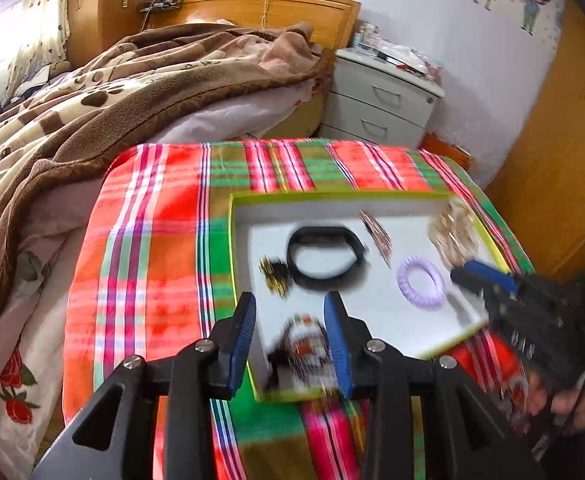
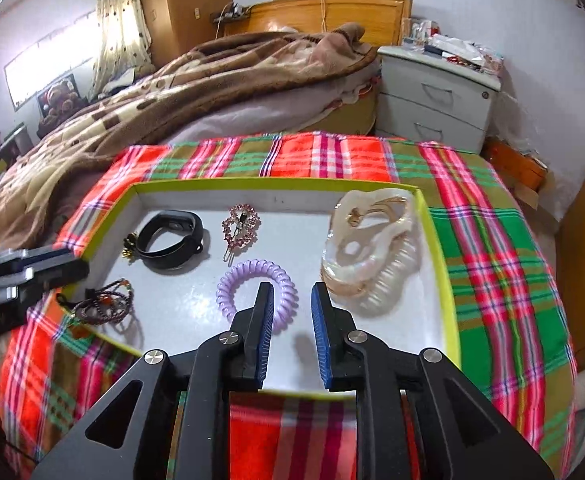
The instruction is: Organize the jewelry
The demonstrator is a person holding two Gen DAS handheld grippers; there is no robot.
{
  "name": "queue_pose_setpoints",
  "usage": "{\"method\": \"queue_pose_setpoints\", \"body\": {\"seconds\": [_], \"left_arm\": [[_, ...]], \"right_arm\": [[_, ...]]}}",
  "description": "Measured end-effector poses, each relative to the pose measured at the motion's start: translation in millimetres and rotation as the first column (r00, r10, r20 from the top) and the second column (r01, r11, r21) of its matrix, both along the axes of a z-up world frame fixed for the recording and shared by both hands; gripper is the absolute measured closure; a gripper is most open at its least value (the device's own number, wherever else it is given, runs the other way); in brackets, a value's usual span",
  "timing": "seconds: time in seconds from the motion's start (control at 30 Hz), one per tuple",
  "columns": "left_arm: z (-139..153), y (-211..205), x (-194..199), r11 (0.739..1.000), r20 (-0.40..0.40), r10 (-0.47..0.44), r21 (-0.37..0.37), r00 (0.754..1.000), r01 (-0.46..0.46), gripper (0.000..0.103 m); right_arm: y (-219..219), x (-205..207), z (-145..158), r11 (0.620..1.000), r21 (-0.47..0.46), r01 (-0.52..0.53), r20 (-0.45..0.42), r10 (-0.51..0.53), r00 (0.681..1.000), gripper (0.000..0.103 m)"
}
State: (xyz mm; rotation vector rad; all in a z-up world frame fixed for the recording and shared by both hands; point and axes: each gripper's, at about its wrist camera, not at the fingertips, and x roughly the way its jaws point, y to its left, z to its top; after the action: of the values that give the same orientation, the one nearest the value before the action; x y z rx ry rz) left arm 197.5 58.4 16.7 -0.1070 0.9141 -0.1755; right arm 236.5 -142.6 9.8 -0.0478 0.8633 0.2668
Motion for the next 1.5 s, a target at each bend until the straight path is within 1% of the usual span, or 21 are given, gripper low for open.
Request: {"method": "queue_pose_setpoints", "body": {"seconds": [0.17,0.23,0.3,0.4,0.47,0.6,0.67,0.7,0.73,0.8,0.9,1.03,1.27,1.33,1.4,1.43,1.5], "left_arm": [[0,-4,-29,1.000,0.000,-0.025,-0.003,1.000,0.025,0.066],[-2,-7,-36,1.000,-0.013,-0.021,0.016,1.000,0.021,0.066],[-6,-10,-41,0.999,-0.024,-0.032,0.019,0.999,0.033,0.066],[-13,-15,-42,0.999,-0.045,-0.042,0.018,0.998,0.043,0.066],[-16,-20,-42,0.998,-0.043,-0.042,0.041,0.998,0.043,0.066],[-23,-19,-36,1.000,-0.063,-0.018,0.016,0.998,0.019,0.066],[-23,-22,-36,0.999,-0.052,-0.024,0.028,0.998,0.026,0.066],[-24,-24,-37,0.999,-0.048,-0.030,0.033,0.998,0.032,0.068],[-25,-25,-36,0.999,-0.050,-0.035,0.036,0.998,0.037,0.077],[-26,-25,-34,0.999,-0.057,-0.028,0.035,0.998,0.031,0.088],[-18,-26,-37,0.999,-0.030,-0.043,0.020,0.999,0.044,0.091],[-8,-30,-40,0.998,0.006,-0.065,0.015,0.998,0.065,0.092],[-10,-31,-23,0.998,-0.019,-0.058,0.012,0.998,0.058,0.092],[-7,-31,-22,0.998,-0.006,-0.056,0.016,0.998,0.056,0.092],[-5,-30,-21,0.998,0.001,-0.059,0.005,0.998,0.059,0.092],[-4,-30,-19,0.998,0.000,-0.060,-0.007,0.998,0.060,0.092],[-5,-31,-15,0.998,-0.011,-0.059,0.000,0.998,0.059,0.092]], "right_arm": [[-6,-19,14,1.000,0.012,0.010,0.038,-0.011,0.999,0.083],[-7,-27,18,1.000,0.019,0.010,0.050,-0.011,0.999,0.083],[-7,-33,19,1.000,0.025,0.010,0.055,-0.011,0.998,0.083],[-6,-40,20,1.000,0.022,0.012,0.059,-0.013,0.998,0.083],[-7,-44,19,1.000,0.017,0.014,0.057,-0.015,0.998,0.083],[-9,-50,21,1.000,0.017,0.025,0.060,-0.026,0.998,0.083],[-11,-52,23,0.999,0.021,0.029,0.064,-0.030,0.998,0.083],[-11,-53,24,0.999,0.022,0.032,0.066,-0.033,0.997,0.083],[-12,-55,24,0.999,0.022,0.036,0.072,-0.038,0.997,0.083],[-13,-55,25,0.999,0.026,0.042,0.071,-0.044,0.997,0.083],[-16,-57,26,0.998,0.027,0.049,0.074,-0.051,0.996,0.083],[-20,-58,26,0.997,0.036,0.069,0.074,-0.072,0.995,0.083],[-23,-63,27,0.996,0.042,0.078,0.077,-0.081,0.994,0.083],[-24,-65,28,0.996,0.042,0.080,0.080,-0.083,0.993,0.083],[-25,-65,27,0.996,0.043,0.085,0.078,-0.088,0.993,0.083],[-26,-64,27,0.995,0.043,0.087,0.075,-0.090,0.993,0.083],[-26,-65,26,0.995,0.045,0.088,0.074,-0.092,0.993,0.083]]}}
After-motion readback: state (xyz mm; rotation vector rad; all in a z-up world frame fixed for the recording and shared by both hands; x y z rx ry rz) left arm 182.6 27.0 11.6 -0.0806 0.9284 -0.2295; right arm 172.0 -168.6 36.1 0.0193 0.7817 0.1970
